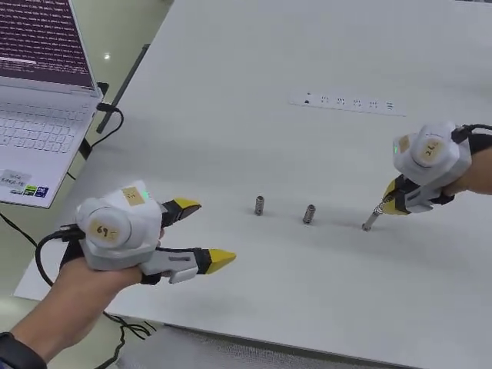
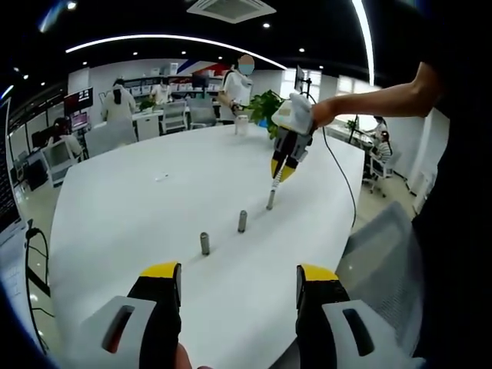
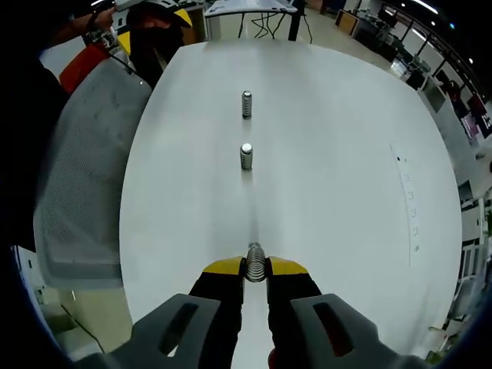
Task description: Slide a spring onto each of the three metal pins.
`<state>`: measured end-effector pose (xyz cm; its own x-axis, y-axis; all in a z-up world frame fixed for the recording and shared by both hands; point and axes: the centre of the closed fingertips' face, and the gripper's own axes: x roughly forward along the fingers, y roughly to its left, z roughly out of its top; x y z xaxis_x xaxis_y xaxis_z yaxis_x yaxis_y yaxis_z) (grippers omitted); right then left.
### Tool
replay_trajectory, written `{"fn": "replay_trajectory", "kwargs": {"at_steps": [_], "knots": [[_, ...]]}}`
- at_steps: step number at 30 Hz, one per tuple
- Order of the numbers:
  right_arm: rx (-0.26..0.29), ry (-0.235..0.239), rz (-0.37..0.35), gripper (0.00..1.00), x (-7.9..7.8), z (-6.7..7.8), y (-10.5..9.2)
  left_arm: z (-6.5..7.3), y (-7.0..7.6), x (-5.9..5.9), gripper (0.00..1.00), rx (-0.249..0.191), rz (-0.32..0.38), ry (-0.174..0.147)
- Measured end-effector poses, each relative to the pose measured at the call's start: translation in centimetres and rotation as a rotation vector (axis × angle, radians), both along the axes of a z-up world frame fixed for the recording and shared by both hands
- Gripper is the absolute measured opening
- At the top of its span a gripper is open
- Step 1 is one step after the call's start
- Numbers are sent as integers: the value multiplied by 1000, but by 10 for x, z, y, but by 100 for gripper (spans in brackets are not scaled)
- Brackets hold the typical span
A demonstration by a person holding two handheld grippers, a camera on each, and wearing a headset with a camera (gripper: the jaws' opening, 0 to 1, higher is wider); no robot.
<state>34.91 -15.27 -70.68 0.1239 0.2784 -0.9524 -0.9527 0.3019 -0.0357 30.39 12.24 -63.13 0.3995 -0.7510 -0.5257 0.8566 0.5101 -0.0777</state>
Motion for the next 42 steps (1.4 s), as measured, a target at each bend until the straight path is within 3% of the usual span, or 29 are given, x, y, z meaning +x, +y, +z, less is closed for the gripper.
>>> {"fn": "replay_trajectory", "kwargs": {"at_steps": [17, 42], "knots": [[-30, 20, 31, 8, 2, -13, -1, -2, 8, 1, 55, 3, 19, 11], [-43, 36, 42, 9, -1, -18, 0, -4, 9, 2, 54, 8, 17, 17]]}}
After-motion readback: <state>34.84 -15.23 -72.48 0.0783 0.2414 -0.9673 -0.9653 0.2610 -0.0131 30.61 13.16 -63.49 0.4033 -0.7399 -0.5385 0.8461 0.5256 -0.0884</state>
